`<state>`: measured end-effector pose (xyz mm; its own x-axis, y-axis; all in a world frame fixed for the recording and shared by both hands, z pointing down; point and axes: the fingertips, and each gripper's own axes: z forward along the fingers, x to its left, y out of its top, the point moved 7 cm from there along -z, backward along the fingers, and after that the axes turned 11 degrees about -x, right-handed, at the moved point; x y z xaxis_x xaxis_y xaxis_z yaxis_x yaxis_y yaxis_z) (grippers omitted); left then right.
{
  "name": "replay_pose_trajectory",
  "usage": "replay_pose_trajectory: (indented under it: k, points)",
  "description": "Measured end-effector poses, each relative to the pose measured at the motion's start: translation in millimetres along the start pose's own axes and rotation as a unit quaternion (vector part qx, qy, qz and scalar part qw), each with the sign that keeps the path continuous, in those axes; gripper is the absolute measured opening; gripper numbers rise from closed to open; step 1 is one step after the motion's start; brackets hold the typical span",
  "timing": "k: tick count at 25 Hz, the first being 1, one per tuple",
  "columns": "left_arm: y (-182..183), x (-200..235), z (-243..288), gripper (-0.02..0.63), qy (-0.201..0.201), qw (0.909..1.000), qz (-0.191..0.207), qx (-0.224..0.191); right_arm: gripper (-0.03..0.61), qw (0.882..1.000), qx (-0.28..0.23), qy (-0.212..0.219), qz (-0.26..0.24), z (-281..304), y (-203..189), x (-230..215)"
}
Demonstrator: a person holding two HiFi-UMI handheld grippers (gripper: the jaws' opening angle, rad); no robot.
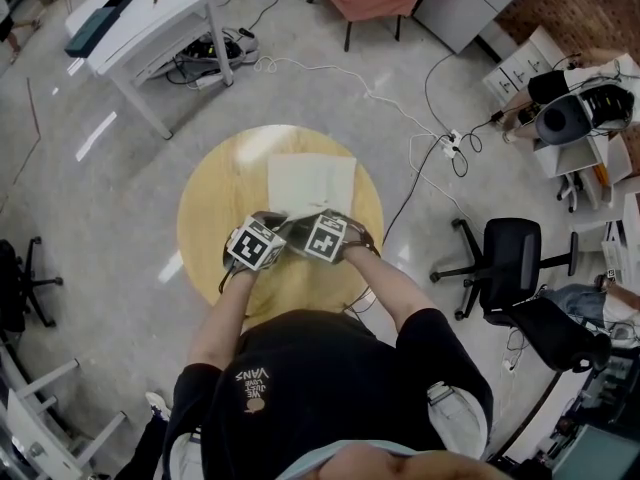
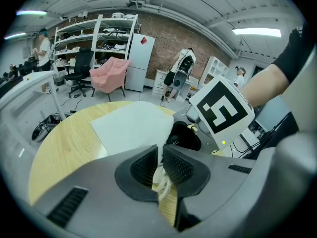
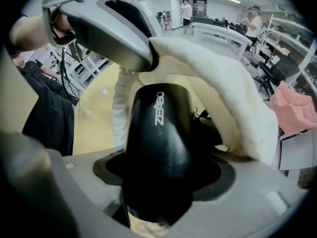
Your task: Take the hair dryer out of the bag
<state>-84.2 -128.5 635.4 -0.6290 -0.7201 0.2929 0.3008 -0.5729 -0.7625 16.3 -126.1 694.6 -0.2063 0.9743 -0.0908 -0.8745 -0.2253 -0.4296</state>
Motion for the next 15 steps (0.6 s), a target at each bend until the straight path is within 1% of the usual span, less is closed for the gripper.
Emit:
replay_pose_trajectory:
  k: [3, 6, 10, 13, 15]
  points:
    - [0, 0, -1, 0.041, 0.002, 1.0000, 0.007, 0.005, 0.354, 1.000, -0.014, 0.012, -0.002, -5, 0, 0]
    - [0, 3, -4, 0.041, 0.007, 0.9999, 0.013, 0.008, 0.353, 0.999, -0.028, 0.043, -0.001, -13, 5, 5]
    - [-1, 9, -6, 0.041, 0.012, 0.9998, 0.012, 0.010, 0.353, 0.995, -0.032, 0.085, 0.027, -22, 1, 15]
    - [-2, 10, -5, 0.041, 0.013, 0.9998, 0.006, 0.011, 0.353, 0.991, -0.057, 0.113, 0.033, -29, 5, 20]
    - [-2, 12, -5, 0.041, 0.012, 0.9999, 0.001, 0.009, 0.353, 0.988, -0.065, 0.132, 0.042, -33, 7, 25]
